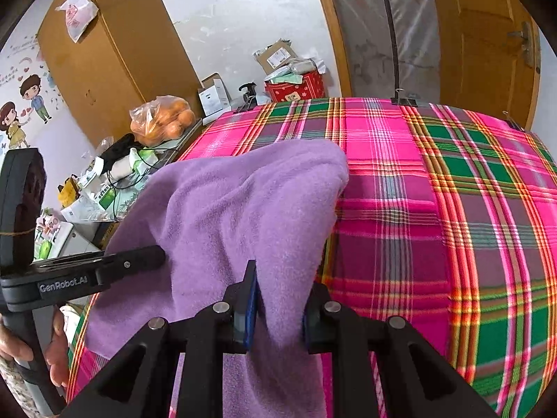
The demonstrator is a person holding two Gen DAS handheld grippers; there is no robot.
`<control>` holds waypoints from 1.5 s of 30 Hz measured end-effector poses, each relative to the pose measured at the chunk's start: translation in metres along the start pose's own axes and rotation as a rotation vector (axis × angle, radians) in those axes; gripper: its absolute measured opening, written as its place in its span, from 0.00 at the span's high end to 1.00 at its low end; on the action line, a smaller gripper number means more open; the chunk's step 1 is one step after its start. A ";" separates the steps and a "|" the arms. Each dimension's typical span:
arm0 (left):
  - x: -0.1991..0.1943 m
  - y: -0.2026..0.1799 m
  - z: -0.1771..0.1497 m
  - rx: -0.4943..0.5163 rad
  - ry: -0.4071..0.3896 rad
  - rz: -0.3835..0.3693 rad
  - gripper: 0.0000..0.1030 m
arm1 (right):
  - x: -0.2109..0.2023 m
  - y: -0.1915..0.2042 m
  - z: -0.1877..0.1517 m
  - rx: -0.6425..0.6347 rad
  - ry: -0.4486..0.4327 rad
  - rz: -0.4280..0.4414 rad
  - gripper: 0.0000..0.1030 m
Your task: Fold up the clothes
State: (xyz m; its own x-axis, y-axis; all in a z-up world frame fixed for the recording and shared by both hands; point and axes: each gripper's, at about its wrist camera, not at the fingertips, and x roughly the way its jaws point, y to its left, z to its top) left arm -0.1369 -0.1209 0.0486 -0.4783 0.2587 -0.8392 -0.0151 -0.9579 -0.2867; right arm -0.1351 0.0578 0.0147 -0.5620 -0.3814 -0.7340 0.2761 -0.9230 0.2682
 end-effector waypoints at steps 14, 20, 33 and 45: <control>0.024 0.013 0.007 -0.026 0.002 -0.007 0.54 | 0.021 -0.015 -0.008 -0.001 0.004 0.004 0.73; 0.017 0.026 -0.003 -0.067 0.003 -0.057 0.52 | 0.014 -0.023 -0.017 0.013 0.008 0.031 0.69; -0.009 0.038 -0.050 -0.106 -0.045 -0.080 0.52 | -0.021 -0.015 -0.061 -0.055 -0.017 -0.003 0.68; -0.025 0.043 -0.078 -0.148 -0.061 -0.099 0.52 | -0.042 -0.012 -0.095 -0.057 -0.011 -0.022 0.69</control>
State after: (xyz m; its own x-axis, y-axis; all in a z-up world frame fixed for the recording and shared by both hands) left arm -0.0569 -0.1591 0.0213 -0.5334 0.3383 -0.7752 0.0626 -0.8982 -0.4351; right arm -0.0405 0.0899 -0.0170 -0.5769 -0.3615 -0.7325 0.3073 -0.9269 0.2154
